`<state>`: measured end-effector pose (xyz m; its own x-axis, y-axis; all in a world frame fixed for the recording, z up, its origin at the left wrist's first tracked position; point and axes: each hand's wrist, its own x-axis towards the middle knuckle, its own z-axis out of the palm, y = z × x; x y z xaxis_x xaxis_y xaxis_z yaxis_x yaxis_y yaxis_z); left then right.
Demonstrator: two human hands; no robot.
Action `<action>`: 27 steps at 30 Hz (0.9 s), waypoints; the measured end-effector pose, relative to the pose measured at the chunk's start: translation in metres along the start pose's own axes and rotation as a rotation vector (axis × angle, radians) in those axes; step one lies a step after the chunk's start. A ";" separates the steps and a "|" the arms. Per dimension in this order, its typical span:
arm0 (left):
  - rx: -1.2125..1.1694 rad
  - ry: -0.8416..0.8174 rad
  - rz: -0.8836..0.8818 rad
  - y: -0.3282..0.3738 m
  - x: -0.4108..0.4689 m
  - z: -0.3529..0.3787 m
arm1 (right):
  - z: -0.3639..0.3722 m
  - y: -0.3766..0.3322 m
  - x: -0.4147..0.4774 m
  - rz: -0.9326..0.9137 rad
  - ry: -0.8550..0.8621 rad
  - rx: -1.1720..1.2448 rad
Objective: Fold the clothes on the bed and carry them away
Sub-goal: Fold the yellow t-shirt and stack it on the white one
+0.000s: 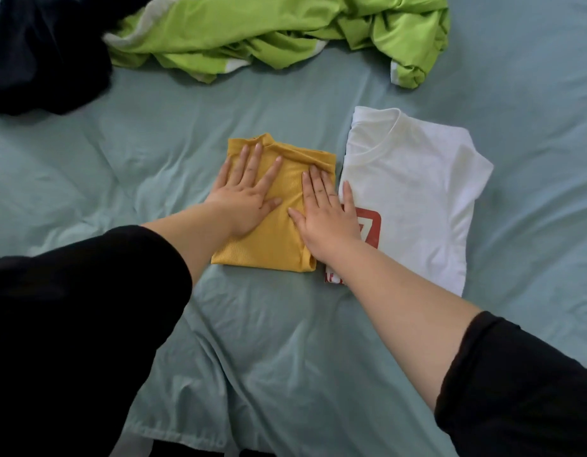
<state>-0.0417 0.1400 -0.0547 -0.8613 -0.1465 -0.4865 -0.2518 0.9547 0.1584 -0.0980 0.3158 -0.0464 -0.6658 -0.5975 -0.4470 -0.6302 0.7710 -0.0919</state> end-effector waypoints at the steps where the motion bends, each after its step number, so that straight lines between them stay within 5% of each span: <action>1: 0.018 0.033 0.005 0.000 -0.005 0.002 | 0.001 -0.002 -0.004 0.002 0.032 -0.004; 7: 0.044 -0.082 -0.014 -0.009 -0.079 0.026 | 0.011 0.004 -0.053 -0.094 -0.044 -0.084; 10: -0.201 0.005 -0.138 -0.001 -0.092 0.019 | -0.005 -0.003 -0.057 -0.015 0.041 0.355; 13: -0.607 0.280 -0.416 0.009 -0.087 0.010 | -0.016 -0.007 -0.061 0.363 0.208 0.882; 16: -0.900 0.238 -0.631 0.012 -0.070 0.003 | -0.020 -0.010 -0.055 0.553 0.021 0.910; 20: -1.002 0.177 -0.621 0.021 -0.059 -0.003 | -0.023 -0.022 -0.042 0.649 -0.071 0.994; 24: -1.240 0.260 -0.550 0.038 -0.072 -0.014 | -0.027 -0.036 -0.043 0.819 -0.110 1.532; 27: -1.365 0.278 -0.514 0.048 -0.085 -0.031 | -0.030 -0.029 -0.057 0.783 -0.087 1.749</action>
<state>0.0061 0.1900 0.0211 -0.5673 -0.5778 -0.5868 -0.6216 -0.1670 0.7653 -0.0540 0.3207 0.0082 -0.5062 -0.0901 -0.8577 0.8376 0.1856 -0.5138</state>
